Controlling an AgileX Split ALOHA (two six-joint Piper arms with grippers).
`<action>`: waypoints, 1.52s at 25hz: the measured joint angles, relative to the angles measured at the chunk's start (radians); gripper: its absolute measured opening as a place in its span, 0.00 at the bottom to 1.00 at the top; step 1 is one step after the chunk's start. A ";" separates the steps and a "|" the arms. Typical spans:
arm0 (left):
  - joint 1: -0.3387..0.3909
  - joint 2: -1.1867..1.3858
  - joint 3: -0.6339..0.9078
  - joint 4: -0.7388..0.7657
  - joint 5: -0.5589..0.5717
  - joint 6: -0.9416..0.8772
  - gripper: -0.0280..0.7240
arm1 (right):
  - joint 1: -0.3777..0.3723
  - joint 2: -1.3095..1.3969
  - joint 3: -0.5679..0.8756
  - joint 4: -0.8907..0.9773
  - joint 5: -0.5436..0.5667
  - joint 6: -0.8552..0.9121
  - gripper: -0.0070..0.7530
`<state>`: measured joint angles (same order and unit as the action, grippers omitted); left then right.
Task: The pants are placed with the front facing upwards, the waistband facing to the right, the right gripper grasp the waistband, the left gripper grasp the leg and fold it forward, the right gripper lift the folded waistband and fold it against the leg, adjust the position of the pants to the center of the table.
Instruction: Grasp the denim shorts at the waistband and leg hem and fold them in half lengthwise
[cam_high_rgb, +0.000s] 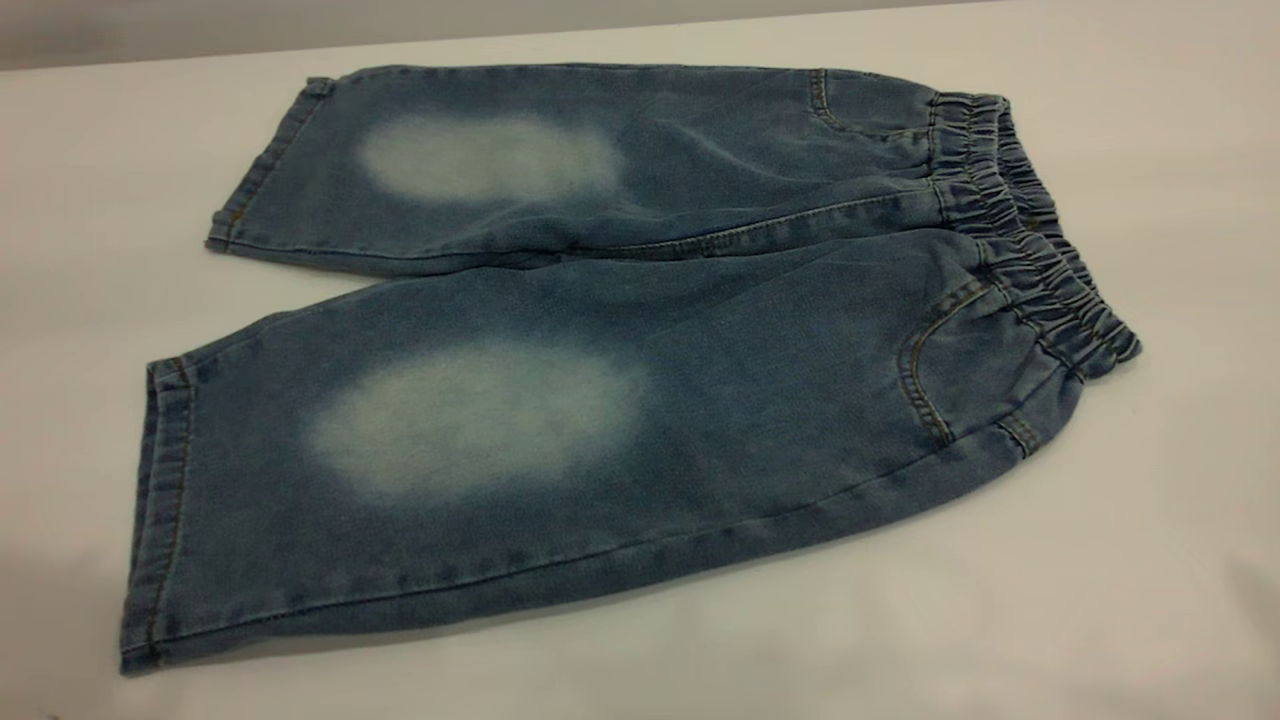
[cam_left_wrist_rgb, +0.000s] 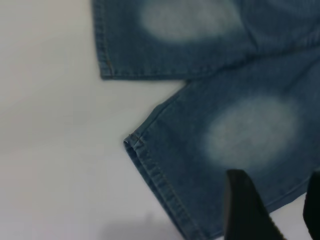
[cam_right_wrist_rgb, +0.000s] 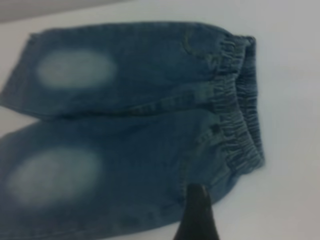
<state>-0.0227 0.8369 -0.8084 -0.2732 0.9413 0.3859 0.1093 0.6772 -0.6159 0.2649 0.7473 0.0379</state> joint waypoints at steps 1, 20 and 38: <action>0.000 0.046 0.000 0.000 -0.022 0.040 0.42 | 0.000 0.045 0.001 -0.001 -0.019 -0.003 0.64; 0.000 0.527 0.000 -0.228 -0.261 0.388 0.42 | -0.001 0.903 -0.001 0.083 -0.435 -0.091 0.64; -0.121 0.587 0.000 -0.327 -0.357 0.545 0.42 | -0.087 1.121 -0.122 0.570 -0.338 -0.632 0.64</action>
<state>-0.1439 1.4243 -0.8084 -0.6003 0.5842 0.9312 0.0227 1.7980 -0.7380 0.8347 0.4095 -0.5943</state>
